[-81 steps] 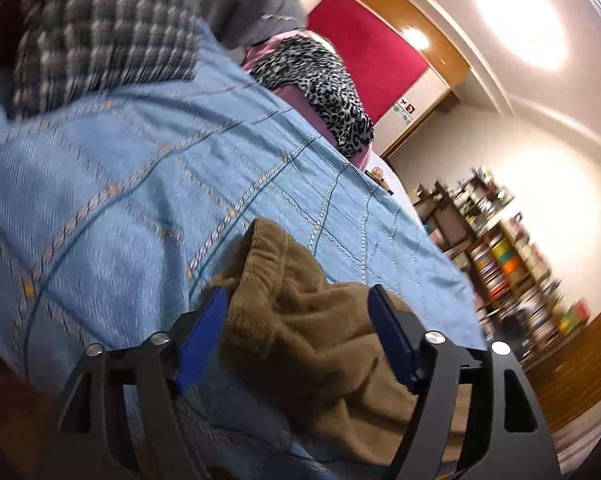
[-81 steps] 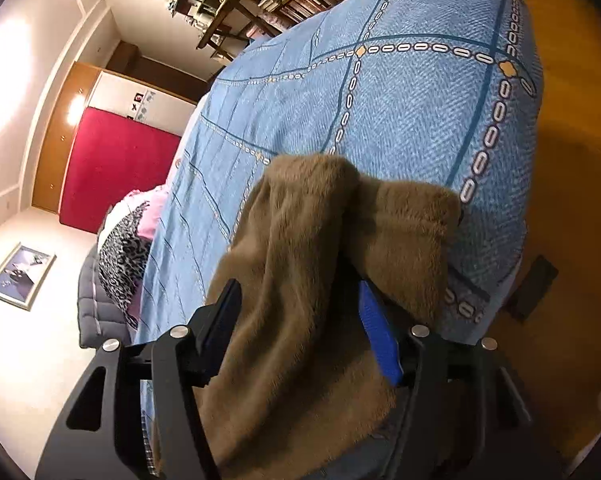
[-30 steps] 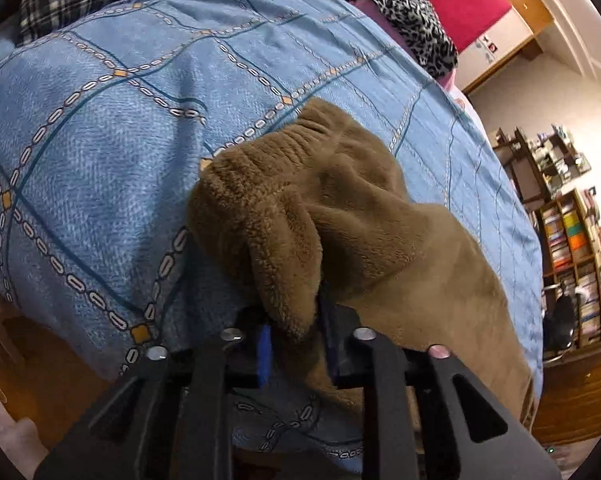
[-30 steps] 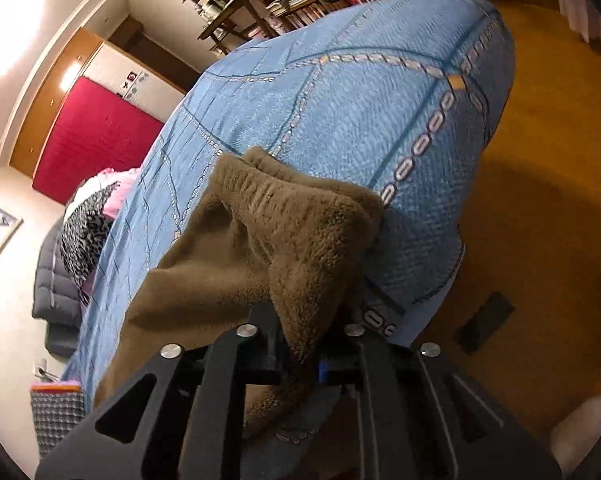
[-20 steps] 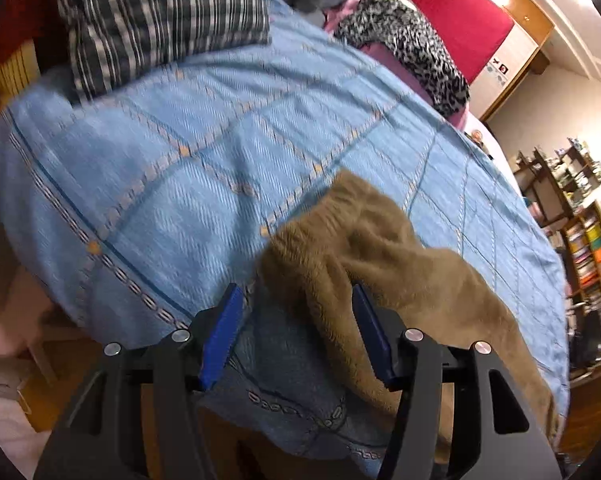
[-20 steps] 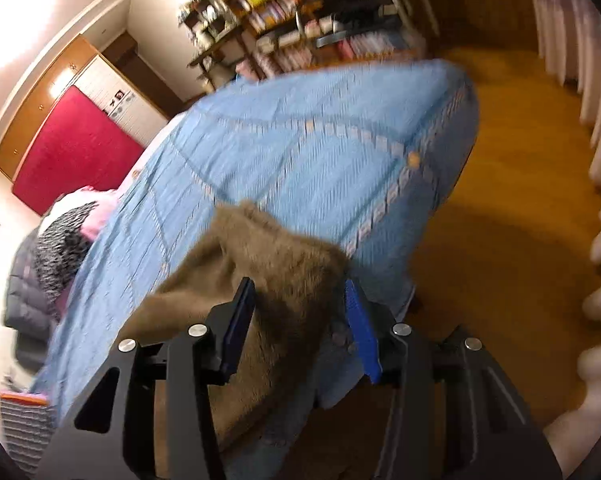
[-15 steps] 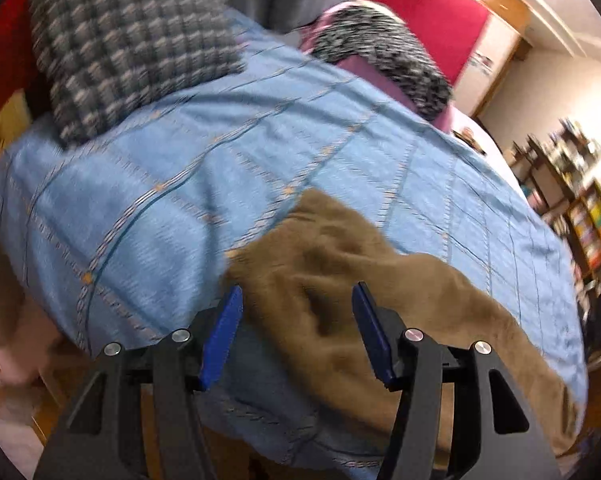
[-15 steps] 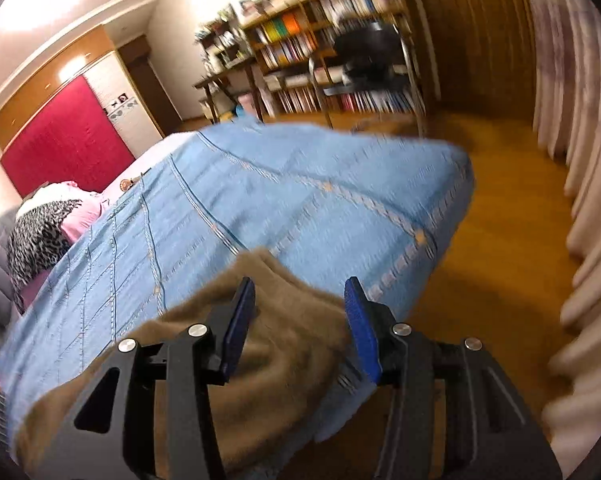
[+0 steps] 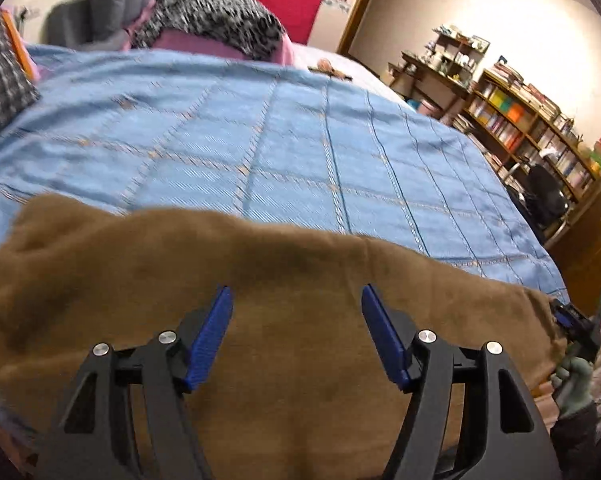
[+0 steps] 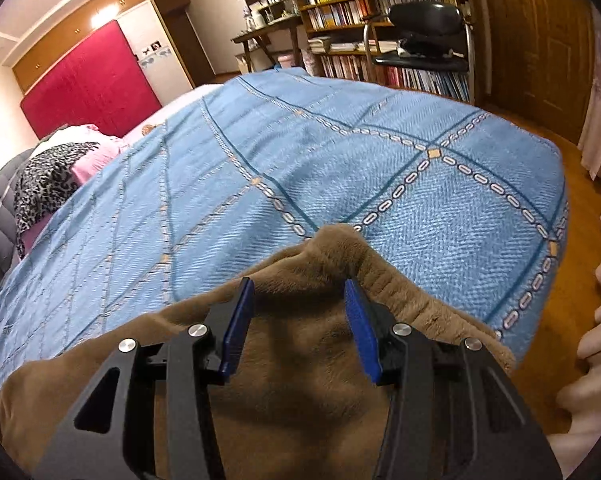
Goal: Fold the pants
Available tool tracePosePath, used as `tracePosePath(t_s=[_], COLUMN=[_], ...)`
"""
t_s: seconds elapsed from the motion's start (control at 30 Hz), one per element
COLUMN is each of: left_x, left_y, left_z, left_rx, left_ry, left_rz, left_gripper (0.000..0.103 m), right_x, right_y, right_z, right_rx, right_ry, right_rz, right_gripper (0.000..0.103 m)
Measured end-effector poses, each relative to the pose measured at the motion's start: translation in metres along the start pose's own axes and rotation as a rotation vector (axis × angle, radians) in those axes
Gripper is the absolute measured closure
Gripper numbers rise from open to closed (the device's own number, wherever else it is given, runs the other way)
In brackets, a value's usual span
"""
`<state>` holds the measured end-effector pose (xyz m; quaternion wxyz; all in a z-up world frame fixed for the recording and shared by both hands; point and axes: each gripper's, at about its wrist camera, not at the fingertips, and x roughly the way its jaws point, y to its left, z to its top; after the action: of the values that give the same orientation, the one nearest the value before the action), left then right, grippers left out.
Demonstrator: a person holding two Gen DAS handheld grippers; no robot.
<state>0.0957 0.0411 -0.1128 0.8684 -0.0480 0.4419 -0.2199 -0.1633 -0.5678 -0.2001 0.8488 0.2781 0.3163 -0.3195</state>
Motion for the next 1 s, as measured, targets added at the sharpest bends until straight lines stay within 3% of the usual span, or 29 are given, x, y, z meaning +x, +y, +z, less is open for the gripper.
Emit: tracePosePath(t_s=[0.33,0.4,0.5,0.6,0.73,0.9,1.0], left_x=[0.044,0.048,0.049,0.044,0.039,0.037,0.039], left_y=[-0.002,-0.003,-0.004,-0.01,-0.03,-0.066,-0.084], left_z=[-0.024,-0.025,-0.026,-0.023,-0.017,-0.008,-0.005], left_rx=[0.006,0.018,0.024,0.006,0.034,0.102,0.126], left_ry=[0.084,0.09,0.097,0.091,0.077,0.065,0.063], left_rz=[0.074,0.082,0.097,0.061,0.029,-0.02,-0.042], left_gripper=[0.036,0.036,0.033,0.032,0.032,0.032,0.032], right_x=[0.02,0.018,-0.001,-0.037,-0.077,-0.091,-0.084], right_y=[0.008,0.006,-0.005,-0.02,-0.044,-0.076,-0.089], right_z=[-0.003,-0.003,0.0,0.0,-0.008,-0.022,-0.032], right_rx=[-0.08,-0.079,-0.016,0.029,0.049,0.121,0.169], right_ry=[0.016,0.018,0.001,-0.074,-0.143,-0.132,-0.104], right_rz=[-0.055,-0.046,0.044,0.098,0.082,0.055,0.066], right_gripper=[0.055,0.055,0.055,0.055,0.046,0.033,0.033])
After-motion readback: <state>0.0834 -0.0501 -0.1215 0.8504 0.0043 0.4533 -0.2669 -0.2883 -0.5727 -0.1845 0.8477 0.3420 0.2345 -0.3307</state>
